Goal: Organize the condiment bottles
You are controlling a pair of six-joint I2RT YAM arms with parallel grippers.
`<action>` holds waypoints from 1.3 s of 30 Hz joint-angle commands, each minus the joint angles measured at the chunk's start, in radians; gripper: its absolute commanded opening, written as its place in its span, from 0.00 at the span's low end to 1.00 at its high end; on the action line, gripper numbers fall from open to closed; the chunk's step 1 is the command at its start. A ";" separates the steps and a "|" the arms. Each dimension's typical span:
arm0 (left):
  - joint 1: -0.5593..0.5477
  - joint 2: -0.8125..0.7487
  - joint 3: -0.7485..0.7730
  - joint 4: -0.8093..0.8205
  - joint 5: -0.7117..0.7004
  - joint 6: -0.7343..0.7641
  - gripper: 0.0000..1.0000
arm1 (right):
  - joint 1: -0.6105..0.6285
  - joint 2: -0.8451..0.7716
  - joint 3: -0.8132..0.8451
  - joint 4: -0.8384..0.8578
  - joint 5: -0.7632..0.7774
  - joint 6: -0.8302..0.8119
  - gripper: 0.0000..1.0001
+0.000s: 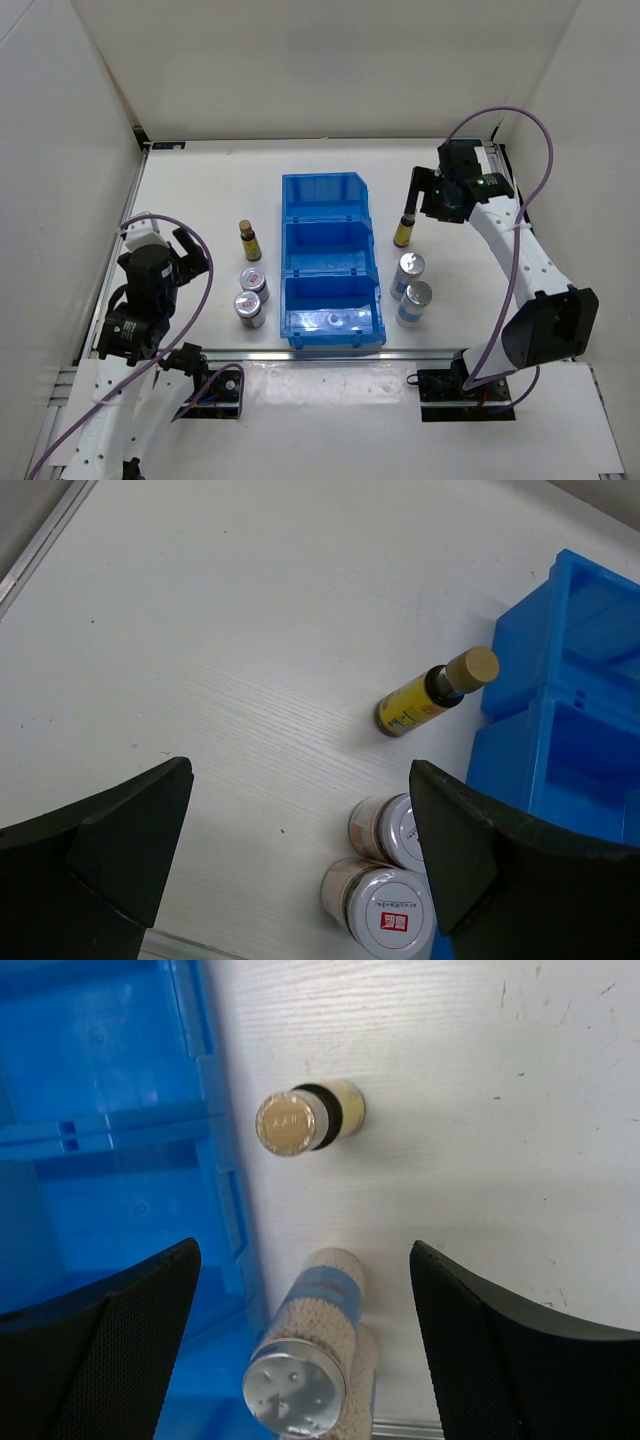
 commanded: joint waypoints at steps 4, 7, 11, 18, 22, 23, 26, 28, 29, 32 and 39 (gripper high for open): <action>-0.006 0.018 -0.002 0.012 0.003 -0.008 1.00 | 0.052 0.059 0.058 0.090 0.129 0.031 0.85; -0.006 0.039 -0.002 0.012 0.015 -0.008 1.00 | 0.052 0.130 0.098 0.090 0.146 0.031 0.85; -0.006 0.064 -0.002 0.012 0.024 0.003 1.00 | 0.061 0.194 0.112 0.101 0.146 0.031 0.77; -0.006 0.061 -0.002 0.012 -0.008 0.003 1.00 | 0.072 0.271 0.135 0.137 0.186 0.019 0.67; -0.006 0.061 -0.002 0.012 -0.008 0.003 1.00 | 0.072 0.294 0.135 0.137 0.186 0.010 0.61; -0.006 0.061 -0.002 0.012 -0.008 0.003 1.00 | 0.072 0.294 0.135 0.137 0.186 0.010 0.59; -0.006 0.061 -0.002 0.012 -0.017 0.003 1.00 | 0.072 0.294 0.115 0.137 0.186 0.010 0.57; -0.006 0.061 -0.002 0.012 -0.017 0.003 1.00 | 0.072 0.294 0.115 0.137 0.186 0.010 0.51; -0.006 0.061 -0.002 0.012 -0.017 0.003 1.00 | 0.072 0.294 0.115 0.137 0.196 0.010 0.51; -0.006 0.061 -0.002 0.012 -0.017 0.003 1.00 | 0.072 0.294 0.106 0.137 0.206 0.010 0.46; -0.006 0.070 -0.002 0.012 -0.017 0.003 1.00 | 0.072 0.266 0.095 0.137 0.239 0.010 0.31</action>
